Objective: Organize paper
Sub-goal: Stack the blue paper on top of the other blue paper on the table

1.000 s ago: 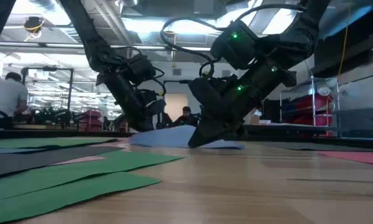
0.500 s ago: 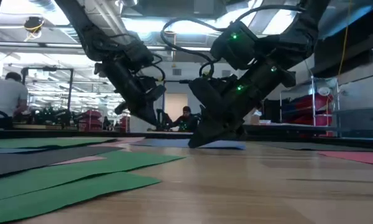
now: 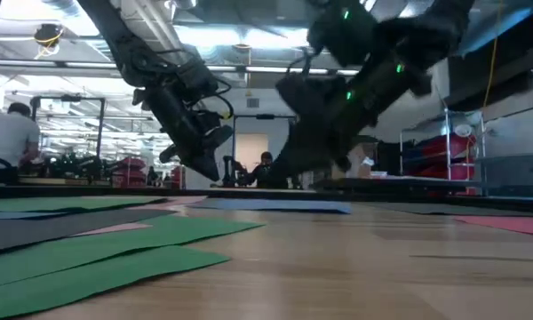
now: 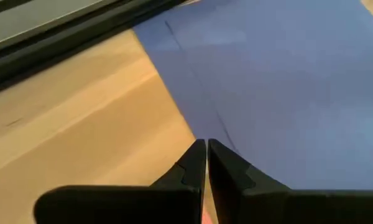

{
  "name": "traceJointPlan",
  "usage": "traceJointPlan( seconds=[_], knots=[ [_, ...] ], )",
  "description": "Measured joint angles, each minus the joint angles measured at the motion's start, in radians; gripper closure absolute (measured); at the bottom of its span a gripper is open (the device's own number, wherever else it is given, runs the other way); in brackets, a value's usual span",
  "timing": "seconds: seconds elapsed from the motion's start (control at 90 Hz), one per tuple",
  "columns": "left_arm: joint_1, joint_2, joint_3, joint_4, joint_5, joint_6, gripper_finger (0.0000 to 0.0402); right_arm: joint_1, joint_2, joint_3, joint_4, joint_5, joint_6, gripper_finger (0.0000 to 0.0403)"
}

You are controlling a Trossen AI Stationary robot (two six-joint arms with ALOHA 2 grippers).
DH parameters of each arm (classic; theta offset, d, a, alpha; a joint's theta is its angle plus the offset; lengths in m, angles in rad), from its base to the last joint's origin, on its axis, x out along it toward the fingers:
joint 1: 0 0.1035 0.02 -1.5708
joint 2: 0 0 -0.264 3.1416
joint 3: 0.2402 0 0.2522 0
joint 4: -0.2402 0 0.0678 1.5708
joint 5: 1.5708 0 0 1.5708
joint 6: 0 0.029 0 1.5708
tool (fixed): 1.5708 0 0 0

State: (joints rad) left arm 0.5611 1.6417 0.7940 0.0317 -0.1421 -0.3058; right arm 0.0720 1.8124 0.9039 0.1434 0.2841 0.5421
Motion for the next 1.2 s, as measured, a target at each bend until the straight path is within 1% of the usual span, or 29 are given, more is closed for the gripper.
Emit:
traceJointPlan(
  seconds=[0.122, 0.267, 0.567, 0.622, 0.744, 0.989, 1.2],
  knots=[
    [0.004, 0.005, -0.001, -0.002, 0.000, 0.000, 0.0402, -0.011, -0.060, -0.003, -0.218, 0.125, 0.052, 0.0403],
    [0.003, 0.023, -0.001, -0.002, 0.000, -0.003, 0.0402, -0.051, -0.072, -0.001, -0.398, 0.142, 0.138, 0.0403],
    [0.002, 0.038, -0.001, -0.003, 0.000, -0.007, 0.0402, -0.108, -0.059, -0.001, -0.552, 0.247, 0.247, 0.0403],
    [0.002, 0.038, -0.001, -0.002, 0.000, -0.008, 0.0402, -0.119, -0.059, -0.001, -0.576, 0.252, 0.269, 0.0403],
    [0.002, 0.038, -0.001, 0.001, 0.000, -0.008, 0.0402, -0.148, -0.060, -0.033, -0.549, 0.255, 0.288, 0.0403],
    [0.002, 0.038, -0.001, 0.004, 0.000, -0.008, 0.0402, -0.204, -0.065, -0.122, -0.360, 0.196, 0.284, 0.0403],
    [0.002, 0.038, -0.001, 0.006, 0.001, -0.008, 0.0402, -0.234, -0.065, -0.138, -0.311, 0.187, 0.264, 0.0403]
  ],
)
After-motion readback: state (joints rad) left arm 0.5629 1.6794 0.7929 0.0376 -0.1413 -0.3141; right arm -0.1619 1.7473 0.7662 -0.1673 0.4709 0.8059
